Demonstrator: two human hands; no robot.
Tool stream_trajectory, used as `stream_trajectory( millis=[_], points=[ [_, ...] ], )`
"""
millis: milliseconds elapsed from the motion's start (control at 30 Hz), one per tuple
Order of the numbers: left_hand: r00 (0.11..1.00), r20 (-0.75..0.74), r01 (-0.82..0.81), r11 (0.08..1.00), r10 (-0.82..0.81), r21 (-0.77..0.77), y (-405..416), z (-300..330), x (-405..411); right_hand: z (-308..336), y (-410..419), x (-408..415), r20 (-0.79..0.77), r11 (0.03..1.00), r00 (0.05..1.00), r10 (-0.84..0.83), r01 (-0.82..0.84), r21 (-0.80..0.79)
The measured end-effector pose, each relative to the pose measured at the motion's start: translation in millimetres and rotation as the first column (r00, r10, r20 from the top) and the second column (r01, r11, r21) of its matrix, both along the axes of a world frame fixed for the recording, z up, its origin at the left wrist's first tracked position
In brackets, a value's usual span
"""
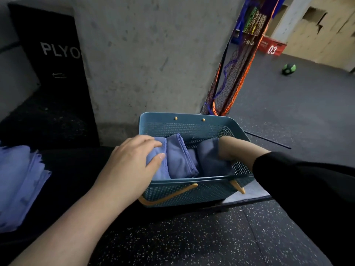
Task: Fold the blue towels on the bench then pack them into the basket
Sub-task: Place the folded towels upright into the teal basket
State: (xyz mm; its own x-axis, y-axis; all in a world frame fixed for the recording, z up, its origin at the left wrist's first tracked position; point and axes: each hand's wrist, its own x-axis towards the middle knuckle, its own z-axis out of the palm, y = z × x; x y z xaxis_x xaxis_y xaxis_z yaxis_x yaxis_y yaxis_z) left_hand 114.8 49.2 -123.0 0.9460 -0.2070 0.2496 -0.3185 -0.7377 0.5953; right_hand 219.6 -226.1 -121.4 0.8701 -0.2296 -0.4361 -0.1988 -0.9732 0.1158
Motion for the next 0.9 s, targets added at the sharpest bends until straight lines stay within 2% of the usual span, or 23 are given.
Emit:
stream_trajectory(
  millis=[67, 167, 300, 400, 467, 500, 567, 600, 633, 700, 767, 833, 900],
  points=[
    [1.0, -0.012, -0.003, 1.0, 0.003, -0.014, 0.9, 0.7, 1.0, -0.5, -0.1, -0.6, 0.086, 0.986, 0.985, 0.149, -0.142, -0.085],
    [1.0, -0.005, -0.008, 1.0, 0.008, -0.02, 0.5, 1.9, 0.7, -7.1, -3.2, 4.4, 0.269, 0.923, 0.889, 0.37, -0.318, -0.217],
    [1.0, 0.004, -0.005, 1.0, 0.005, -0.012, -0.5, 0.4, 0.1, -13.5, -3.7, 2.0, 0.355, 0.918, 0.85, 0.389, -0.328, -0.221],
    [1.0, 0.028, -0.014, 1.0, 0.014, -0.016, -0.9, -1.6, 1.3, -9.6, -6.9, 2.0, 0.48, 0.923, 0.79, 0.381, -0.299, -0.241],
    [0.999, 0.039, -0.016, 1.0, 0.017, -0.018, -1.8, -2.4, 1.5, -4.4, -5.1, 4.8, 0.536, 0.93, 0.762, 0.363, -0.326, -0.167],
    [0.999, 0.043, -0.016, 1.0, 0.017, -0.015, -2.3, -3.1, 1.8, -1.4, -3.8, 5.6, 0.485, 0.937, 0.805, 0.34, -0.332, -0.105],
    [0.999, 0.052, -0.012, 1.0, 0.012, -0.01, -2.8, -5.3, 3.4, -0.1, -0.9, 3.5, 0.233, 0.954, 0.927, 0.293, -0.301, -0.004],
    [0.998, 0.057, -0.012, 1.0, 0.013, -0.01, -2.9, -6.4, 4.7, -1.4, -0.6, 1.2, 0.11, 0.964, 0.959, 0.26, -0.265, 0.026],
    [0.998, 0.057, -0.019, 1.0, 0.019, -0.013, -3.0, -7.0, 5.7, -1.8, -1.2, 0.1, 0.049, 0.973, 0.974, 0.223, -0.226, 0.056],
    [0.998, 0.054, -0.029, 0.999, 0.03, -0.031, -2.1, -7.6, 6.5, 0.7, -4.9, 4.5, 0.126, 0.974, 0.974, 0.188, -0.201, 0.101],
    [0.998, 0.053, -0.029, 0.998, 0.032, -0.052, -0.6, -6.9, 5.4, 10.1, -4.4, 7.5, 0.321, 0.968, 0.933, 0.163, -0.214, 0.13],
    [0.998, 0.051, -0.034, 0.997, 0.037, -0.07, 2.8, -5.2, 2.9, 23.5, 3.4, 6.5, 0.462, 0.943, 0.881, 0.1, -0.231, 0.238],
    [0.996, 0.069, -0.051, 0.995, 0.057, -0.084, 8.8, -3.6, 1.6, 34.2, 19.0, 1.6, 0.536, 0.89, 0.843, 0.054, -0.284, 0.356]
  ],
)
